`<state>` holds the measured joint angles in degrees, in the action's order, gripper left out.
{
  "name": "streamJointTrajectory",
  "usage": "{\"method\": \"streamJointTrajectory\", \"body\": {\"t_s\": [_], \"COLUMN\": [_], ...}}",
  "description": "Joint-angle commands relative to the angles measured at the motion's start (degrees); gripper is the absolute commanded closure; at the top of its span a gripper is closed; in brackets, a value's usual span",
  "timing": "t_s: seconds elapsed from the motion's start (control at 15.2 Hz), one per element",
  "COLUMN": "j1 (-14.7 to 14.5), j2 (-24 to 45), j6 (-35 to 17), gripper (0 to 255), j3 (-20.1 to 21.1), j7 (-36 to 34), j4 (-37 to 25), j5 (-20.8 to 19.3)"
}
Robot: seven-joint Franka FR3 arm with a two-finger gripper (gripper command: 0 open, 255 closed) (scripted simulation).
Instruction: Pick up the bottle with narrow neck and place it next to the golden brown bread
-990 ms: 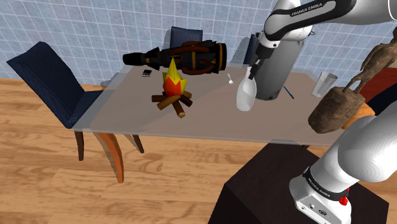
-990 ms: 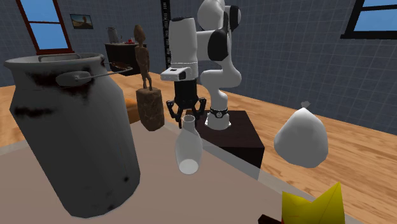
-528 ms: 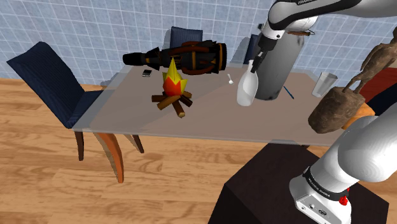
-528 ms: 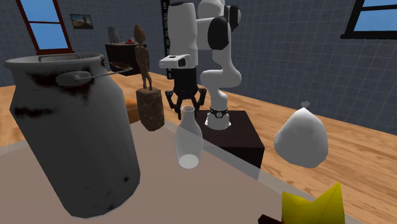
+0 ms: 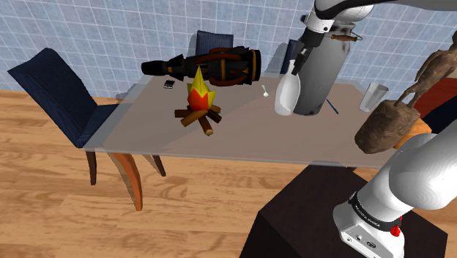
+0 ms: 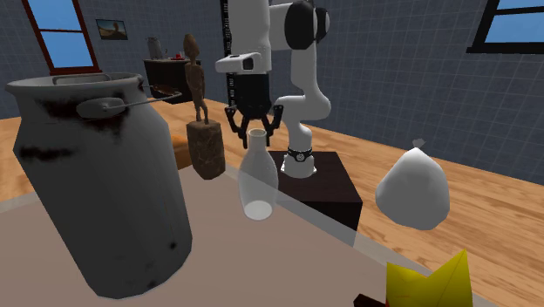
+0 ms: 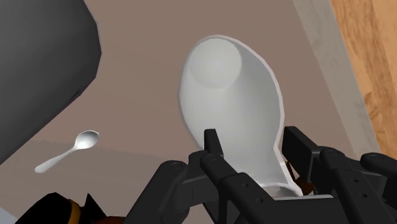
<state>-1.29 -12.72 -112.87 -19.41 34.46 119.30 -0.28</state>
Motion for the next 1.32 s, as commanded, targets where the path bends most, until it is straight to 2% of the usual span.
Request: {"method": "streamJointTrajectory", "body": {"t_s": [0.0,1.25], "j1": [-0.04,-0.37], "j2": [-0.06,1.19], "j6": [1.64,16.37], "gripper": [255,255], "j3": [0.08,0.34], "j7": [-0.11,-0.53], "j4": [-1.60,-17.52], "j5": [-0.01,0.41]}}
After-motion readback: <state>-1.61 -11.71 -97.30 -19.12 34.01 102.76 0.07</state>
